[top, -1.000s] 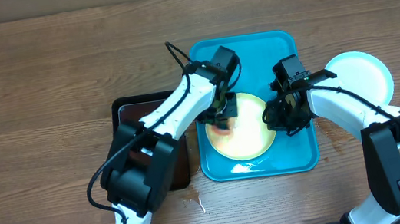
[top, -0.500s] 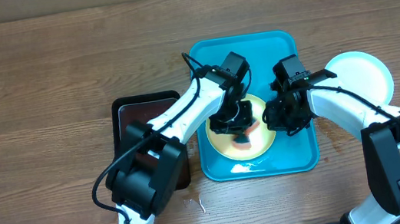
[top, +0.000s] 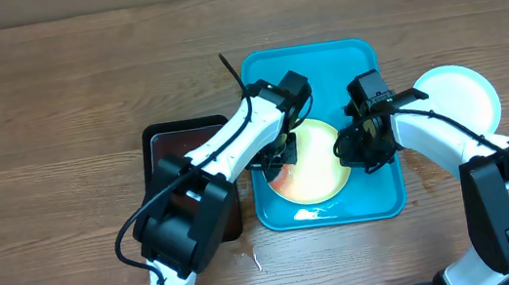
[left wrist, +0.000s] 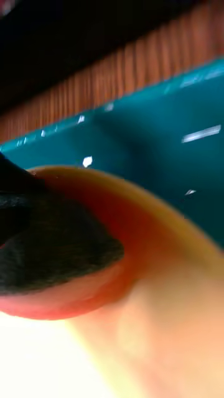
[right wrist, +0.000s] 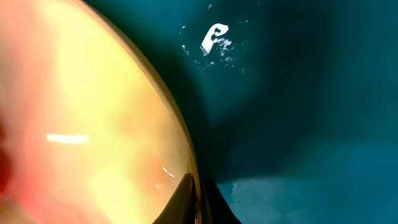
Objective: Clean dirty plates on tray and stack at the side
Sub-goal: 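Scrub the yellow plate with the sponge while the right gripper holds its rim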
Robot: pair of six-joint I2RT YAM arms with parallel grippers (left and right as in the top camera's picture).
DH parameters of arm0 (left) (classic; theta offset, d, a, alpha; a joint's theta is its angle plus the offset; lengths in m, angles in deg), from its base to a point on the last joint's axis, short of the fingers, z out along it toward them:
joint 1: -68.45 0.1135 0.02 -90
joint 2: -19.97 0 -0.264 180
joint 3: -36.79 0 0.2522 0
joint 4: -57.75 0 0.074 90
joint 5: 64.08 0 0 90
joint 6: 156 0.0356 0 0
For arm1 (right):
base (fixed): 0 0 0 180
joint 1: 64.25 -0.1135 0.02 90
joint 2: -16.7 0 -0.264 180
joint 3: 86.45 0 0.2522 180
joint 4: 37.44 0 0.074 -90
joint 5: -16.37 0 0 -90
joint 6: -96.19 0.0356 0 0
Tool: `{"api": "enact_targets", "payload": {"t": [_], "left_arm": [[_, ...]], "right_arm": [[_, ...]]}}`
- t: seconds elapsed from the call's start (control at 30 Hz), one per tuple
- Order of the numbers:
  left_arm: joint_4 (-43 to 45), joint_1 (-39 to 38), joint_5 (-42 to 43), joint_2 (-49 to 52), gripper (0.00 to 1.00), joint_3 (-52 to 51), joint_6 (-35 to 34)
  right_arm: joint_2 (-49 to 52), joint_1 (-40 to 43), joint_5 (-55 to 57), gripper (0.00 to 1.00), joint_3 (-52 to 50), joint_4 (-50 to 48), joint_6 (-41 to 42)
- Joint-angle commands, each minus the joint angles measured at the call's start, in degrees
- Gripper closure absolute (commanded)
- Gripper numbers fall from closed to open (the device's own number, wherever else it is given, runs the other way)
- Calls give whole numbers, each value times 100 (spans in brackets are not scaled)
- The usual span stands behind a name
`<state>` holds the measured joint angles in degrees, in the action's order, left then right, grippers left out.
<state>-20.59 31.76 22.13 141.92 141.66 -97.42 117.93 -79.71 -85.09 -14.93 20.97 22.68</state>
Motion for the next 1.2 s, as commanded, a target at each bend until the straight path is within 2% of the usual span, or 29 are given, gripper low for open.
{"api": "enact_targets", "payload": {"t": [0.0, 0.17, 0.47, 0.67, 0.73, 0.87, 0.97, 1.17], "left_arm": [[-142, 72, -881, 57, 96, 317, -74], [-2, 72, -540, 57, 96, 706, -70], [1222, 11, 1493, 179, 96, 262, 11], [1449, -90, 3053, 492, 96, 236, 105], [1425, -138, 3344, 511, 96, 236, 216], [1196, -170, 3353, 511, 96, 236, 245], [935, -120, 3047, 511, 96, 236, 247], [208, -26, 1563, 509, 96, 247, 136]], "right_arm": [[68, 9, 280, 96, -55, 48, -4], [68, 9, 280, 96, -55, 48, -4], [68, 9, 280, 96, -55, 48, -4], [68, 9, 282, 96, -55, 46, -7], [68, 9, 280, 96, -55, 48, -7], [68, 9, 280, 96, -55, 48, -7], [68, 9, 280, 96, -55, 48, -7], [68, 9, 282, 96, -55, 46, -9]]}}
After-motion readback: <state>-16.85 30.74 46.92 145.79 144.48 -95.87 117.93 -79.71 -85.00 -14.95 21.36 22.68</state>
